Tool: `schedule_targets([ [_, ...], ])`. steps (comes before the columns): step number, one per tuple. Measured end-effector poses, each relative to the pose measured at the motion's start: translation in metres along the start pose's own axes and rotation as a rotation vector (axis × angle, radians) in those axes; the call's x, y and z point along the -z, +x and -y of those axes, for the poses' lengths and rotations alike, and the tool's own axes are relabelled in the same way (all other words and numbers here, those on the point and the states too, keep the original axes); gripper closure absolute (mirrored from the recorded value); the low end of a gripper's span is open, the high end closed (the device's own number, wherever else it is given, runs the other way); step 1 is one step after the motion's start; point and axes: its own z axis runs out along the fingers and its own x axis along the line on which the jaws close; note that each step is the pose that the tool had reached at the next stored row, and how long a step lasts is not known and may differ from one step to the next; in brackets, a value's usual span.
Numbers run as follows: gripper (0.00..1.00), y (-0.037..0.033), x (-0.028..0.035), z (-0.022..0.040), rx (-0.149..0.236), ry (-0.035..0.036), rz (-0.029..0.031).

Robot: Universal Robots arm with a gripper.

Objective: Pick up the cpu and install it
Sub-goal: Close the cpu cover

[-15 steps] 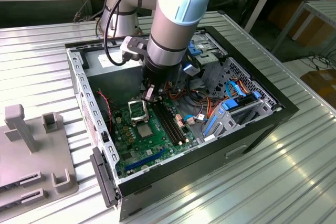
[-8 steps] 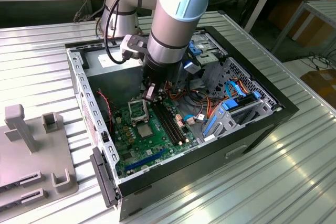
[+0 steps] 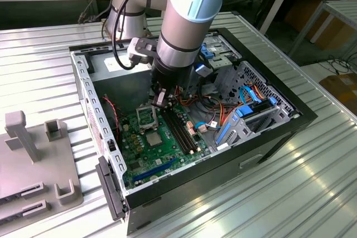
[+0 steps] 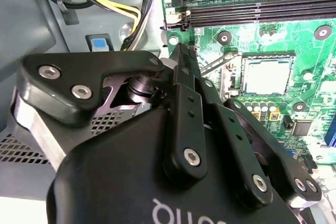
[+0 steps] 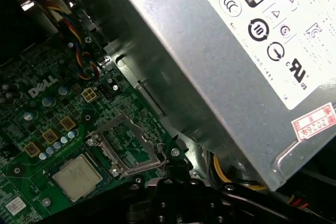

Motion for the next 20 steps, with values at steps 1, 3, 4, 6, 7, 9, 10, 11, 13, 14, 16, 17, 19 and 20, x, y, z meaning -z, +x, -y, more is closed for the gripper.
schedule_targets([
  [1,0.89,0.0001,0.0003,0.0001,0.001,-0.0001,-0.0001],
  [3,0.89,0.0001,0.0062,0.0002,0.008,-0.0009,-0.0005],
  [4,0.89,0.0020,0.0077,0.0016,0.056,-0.0063,-0.0042],
  [6,0.89,0.0017,0.0141,0.0014,0.062,-0.0069,-0.0046],
  [7,0.89,0.0017,0.0147,0.0014,0.063,-0.0070,-0.0046],
  [9,0.89,0.0019,0.0158,0.0016,0.066,-0.0074,-0.0046],
  [10,0.89,0.0020,0.0162,0.0017,0.068,-0.0076,-0.0048],
  [11,0.89,0.0021,0.0165,0.0018,0.069,-0.0078,-0.0049],
  [13,0.89,0.0024,0.0172,0.0020,0.073,-0.0081,-0.0055],
  [14,0.89,0.0026,0.0174,0.0021,0.075,-0.0084,-0.0057],
  [16,0.89,0.0031,0.0177,0.0025,0.080,-0.0090,-0.0059],
  [17,0.89,0.0033,0.0178,0.0027,0.083,-0.0094,-0.0060],
  [19,0.89,0.0039,0.0179,0.0031,0.091,-0.0102,-0.0066],
  [20,0.89,0.0044,0.0180,0.0035,0.097,-0.0109,-0.0071],
])
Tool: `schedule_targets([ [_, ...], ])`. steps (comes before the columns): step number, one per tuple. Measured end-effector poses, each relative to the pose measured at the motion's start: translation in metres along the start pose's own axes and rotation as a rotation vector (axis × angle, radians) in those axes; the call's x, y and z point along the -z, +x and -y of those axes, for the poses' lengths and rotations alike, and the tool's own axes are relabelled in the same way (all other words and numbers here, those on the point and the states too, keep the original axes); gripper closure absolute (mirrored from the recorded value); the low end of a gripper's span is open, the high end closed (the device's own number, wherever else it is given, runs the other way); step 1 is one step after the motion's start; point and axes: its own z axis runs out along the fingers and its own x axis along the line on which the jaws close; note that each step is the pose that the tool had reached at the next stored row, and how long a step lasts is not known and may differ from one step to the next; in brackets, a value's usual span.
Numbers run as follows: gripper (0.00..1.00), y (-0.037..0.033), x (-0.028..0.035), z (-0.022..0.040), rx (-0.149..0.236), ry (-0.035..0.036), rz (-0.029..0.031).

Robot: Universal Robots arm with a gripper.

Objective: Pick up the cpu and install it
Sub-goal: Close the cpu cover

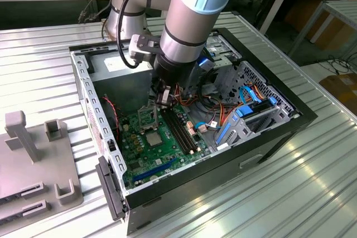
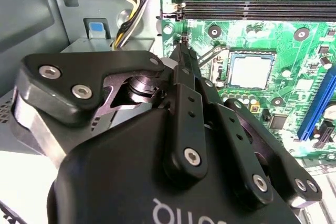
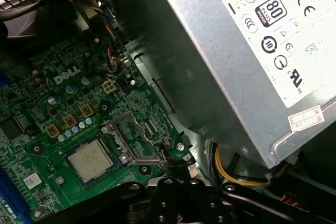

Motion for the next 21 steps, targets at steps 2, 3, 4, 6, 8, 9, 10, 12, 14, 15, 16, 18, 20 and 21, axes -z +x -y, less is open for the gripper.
schedule_targets([
  [2,0.89,0.0009,0.0002,0.0006,0.010,-0.0012,-0.0008],
  [3,0.89,0.0012,0.0002,0.0007,0.013,-0.0015,-0.0010],
  [4,0.89,0.0017,0.0003,0.0010,0.018,-0.0020,-0.0013],
  [6,0.89,0.0023,0.0004,0.0014,0.026,-0.0030,-0.0019],
  [8,0.89,0.0028,0.0004,0.0017,0.034,-0.0038,-0.0025],
  [9,0.89,0.0029,0.0004,0.0017,0.036,-0.0042,-0.0026],
  [10,0.89,0.0029,0.0005,0.0017,0.037,-0.0044,-0.0026],
  [12,0.89,0.0030,0.0005,0.0017,0.038,-0.0054,-0.0011],
  [14,0.89,0.0029,0.0005,0.0017,0.039,-0.0084,0.0039],
  [15,0.89,0.0029,0.0005,0.0018,0.039,-0.0099,0.0065],
  [16,0.89,0.0030,0.0005,0.0018,0.040,-0.0114,0.0089],
  [18,0.89,0.0030,0.0005,0.0018,0.042,-0.0147,0.0140],
  [20,0.89,0.0032,0.0006,0.0020,0.046,-0.0175,0.0178],
  [21,0.89,0.0034,0.0006,0.0020,0.047,-0.0185,0.0191],
])
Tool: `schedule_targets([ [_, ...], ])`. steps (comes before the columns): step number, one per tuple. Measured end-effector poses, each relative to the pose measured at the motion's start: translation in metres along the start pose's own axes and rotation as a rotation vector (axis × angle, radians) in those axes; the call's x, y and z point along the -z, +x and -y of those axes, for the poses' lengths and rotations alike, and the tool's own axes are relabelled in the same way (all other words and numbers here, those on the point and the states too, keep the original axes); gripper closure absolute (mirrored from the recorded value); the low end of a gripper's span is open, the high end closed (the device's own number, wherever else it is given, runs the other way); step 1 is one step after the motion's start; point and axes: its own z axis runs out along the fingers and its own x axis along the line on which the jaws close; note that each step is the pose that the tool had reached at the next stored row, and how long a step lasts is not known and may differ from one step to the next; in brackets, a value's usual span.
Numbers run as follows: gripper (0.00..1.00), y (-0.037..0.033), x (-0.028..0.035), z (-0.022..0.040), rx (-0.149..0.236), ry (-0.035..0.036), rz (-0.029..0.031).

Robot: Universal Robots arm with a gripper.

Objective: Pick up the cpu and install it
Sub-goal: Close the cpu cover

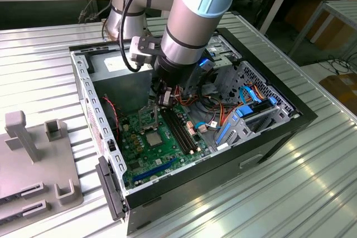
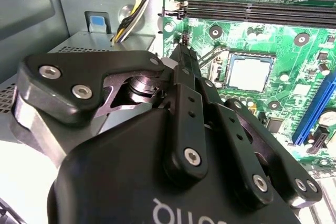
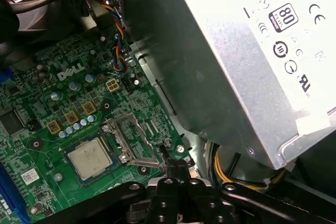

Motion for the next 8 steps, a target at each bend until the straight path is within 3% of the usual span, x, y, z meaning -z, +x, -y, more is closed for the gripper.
schedule_targets([
  [8,0.89,0.0020,0.0005,0.0011,0.036,-0.0087,0.0038],
])
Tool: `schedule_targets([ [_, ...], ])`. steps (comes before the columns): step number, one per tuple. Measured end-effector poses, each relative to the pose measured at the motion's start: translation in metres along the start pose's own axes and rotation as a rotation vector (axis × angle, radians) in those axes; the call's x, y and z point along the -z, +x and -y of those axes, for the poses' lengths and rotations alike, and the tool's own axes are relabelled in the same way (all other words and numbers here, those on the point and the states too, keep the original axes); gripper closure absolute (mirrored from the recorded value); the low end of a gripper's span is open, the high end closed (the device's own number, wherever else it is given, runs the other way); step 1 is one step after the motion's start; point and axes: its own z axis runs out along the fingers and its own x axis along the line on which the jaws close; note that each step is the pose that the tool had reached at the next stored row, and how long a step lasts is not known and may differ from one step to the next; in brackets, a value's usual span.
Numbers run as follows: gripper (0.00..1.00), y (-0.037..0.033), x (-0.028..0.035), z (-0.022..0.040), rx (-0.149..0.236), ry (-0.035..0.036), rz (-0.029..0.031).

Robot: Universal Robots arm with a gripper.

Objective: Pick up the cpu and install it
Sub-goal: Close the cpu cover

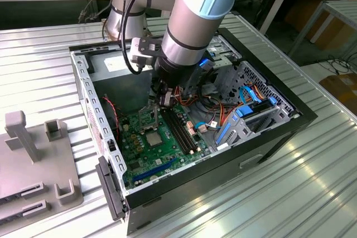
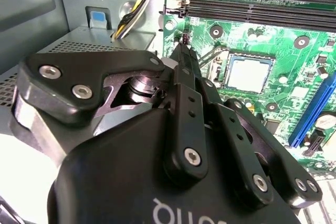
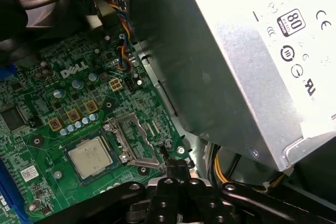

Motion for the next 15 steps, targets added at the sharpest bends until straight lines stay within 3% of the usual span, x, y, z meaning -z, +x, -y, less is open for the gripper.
schedule_targets([
  [9,0.89,0.0009,0.0013,0.0004,0.040,-0.0060,-0.0032],
  [15,0.89,0.0004,0.0044,0.0001,0.043,-0.0065,-0.0032],
])
